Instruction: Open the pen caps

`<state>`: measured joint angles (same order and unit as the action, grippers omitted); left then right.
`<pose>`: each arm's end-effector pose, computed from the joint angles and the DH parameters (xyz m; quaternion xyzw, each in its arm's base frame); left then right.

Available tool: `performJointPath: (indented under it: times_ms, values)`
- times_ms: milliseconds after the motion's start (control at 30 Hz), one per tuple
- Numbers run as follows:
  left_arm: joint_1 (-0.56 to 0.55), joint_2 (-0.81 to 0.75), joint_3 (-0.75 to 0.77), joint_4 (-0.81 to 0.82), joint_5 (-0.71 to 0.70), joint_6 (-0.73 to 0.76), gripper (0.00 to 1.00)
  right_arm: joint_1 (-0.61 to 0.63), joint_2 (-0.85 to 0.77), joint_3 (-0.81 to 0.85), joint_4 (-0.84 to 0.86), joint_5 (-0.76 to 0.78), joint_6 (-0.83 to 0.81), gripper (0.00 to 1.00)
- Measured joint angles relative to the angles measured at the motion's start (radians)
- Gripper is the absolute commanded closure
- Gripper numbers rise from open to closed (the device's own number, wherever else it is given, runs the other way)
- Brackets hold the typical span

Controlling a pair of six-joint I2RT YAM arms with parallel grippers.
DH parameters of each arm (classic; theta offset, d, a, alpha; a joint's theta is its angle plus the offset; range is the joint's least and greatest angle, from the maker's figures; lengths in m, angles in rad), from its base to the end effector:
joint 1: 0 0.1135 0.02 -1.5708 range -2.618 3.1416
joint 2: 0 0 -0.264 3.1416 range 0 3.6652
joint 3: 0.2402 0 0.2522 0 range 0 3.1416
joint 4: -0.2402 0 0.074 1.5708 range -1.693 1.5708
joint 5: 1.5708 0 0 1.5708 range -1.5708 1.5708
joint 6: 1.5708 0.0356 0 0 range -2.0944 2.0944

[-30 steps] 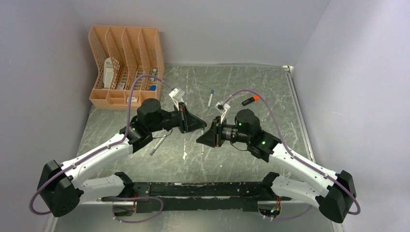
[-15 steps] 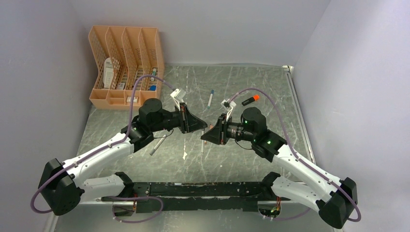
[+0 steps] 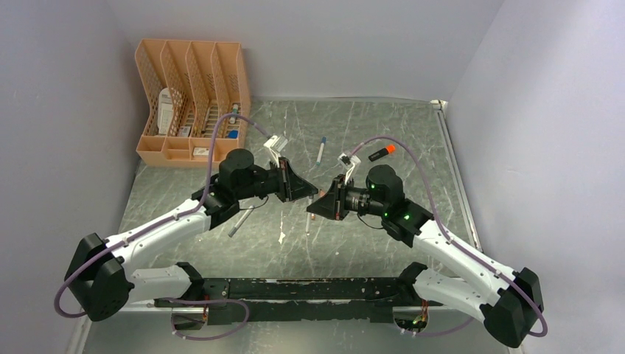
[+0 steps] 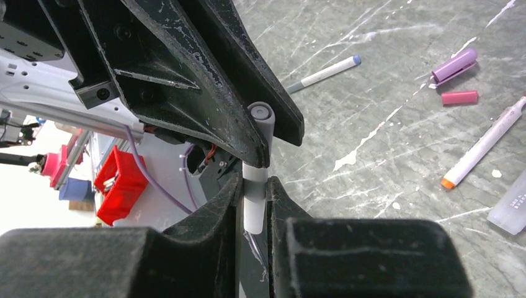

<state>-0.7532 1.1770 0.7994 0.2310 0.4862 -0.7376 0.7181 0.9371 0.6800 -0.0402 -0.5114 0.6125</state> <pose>0.1877 -0.1988 0.3073 0.1630 0.7335 -0.5641 0.3424 0.1514 0.1554 0.2912 -0.1912 0.7689 0.5151 0.3270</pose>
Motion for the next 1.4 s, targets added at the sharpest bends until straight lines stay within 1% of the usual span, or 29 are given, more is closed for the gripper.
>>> performJointPath:
  times_ms: [133, 267, 333, 400, 433, 533, 600, 700, 800, 933, 1033, 1167, 1400]
  values:
    - [0.004, 0.021, 0.000, 0.001, -0.033, 0.000, 0.93, 0.001, 0.005, -0.030, 0.037, 0.028, 0.026, 1.00]
    - [0.016, 0.075, 0.000, 0.001, -0.041, 0.000, 0.93, 0.035, -0.008, -0.098, 0.092, 0.116, 0.071, 1.00]
    - [0.047, 0.127, 0.025, 0.061, -0.112, 0.000, 0.93, 0.100, -0.029, -0.153, 0.072, 0.101, 0.109, 1.00]
    - [0.086, 0.172, 0.062, 0.113, -0.156, 0.000, 0.93, 0.189, -0.047, -0.201, 0.049, 0.080, 0.141, 1.00]
    - [0.104, 0.191, 0.080, 0.138, -0.177, 0.000, 0.93, 0.214, -0.053, -0.214, 0.042, 0.077, 0.154, 1.00]
    - [0.134, 0.220, 0.121, 0.175, -0.209, 0.005, 0.93, 0.252, -0.066, -0.227, 0.011, 0.091, 0.183, 1.00]
    - [0.145, 0.223, 0.147, 0.154, -0.219, 0.015, 0.93, 0.252, -0.069, -0.214, -0.019, 0.114, 0.184, 1.00]
    - [0.156, 0.222, 0.215, 0.041, -0.240, 0.043, 0.93, 0.215, -0.019, -0.131, -0.127, 0.153, 0.142, 1.00]
    - [0.169, 0.212, 0.274, -0.117, -0.272, 0.083, 0.92, 0.127, 0.089, -0.008, -0.214, 0.198, 0.067, 1.00]
    - [0.180, 0.207, 0.283, -0.297, -0.317, 0.126, 0.92, -0.004, 0.254, 0.116, -0.289, 0.269, -0.048, 1.00]
    - [0.189, 0.225, 0.260, -0.390, -0.349, 0.145, 0.92, -0.058, 0.385, 0.187, -0.332, 0.312, -0.127, 1.00]
    - [0.202, 0.291, 0.233, -0.459, -0.402, 0.163, 0.92, -0.103, 0.530, 0.253, -0.348, 0.328, -0.199, 1.00]
    - [0.208, 0.451, 0.233, -0.505, -0.480, 0.185, 0.91, -0.141, 0.683, 0.353, -0.339, 0.304, -0.253, 1.00]
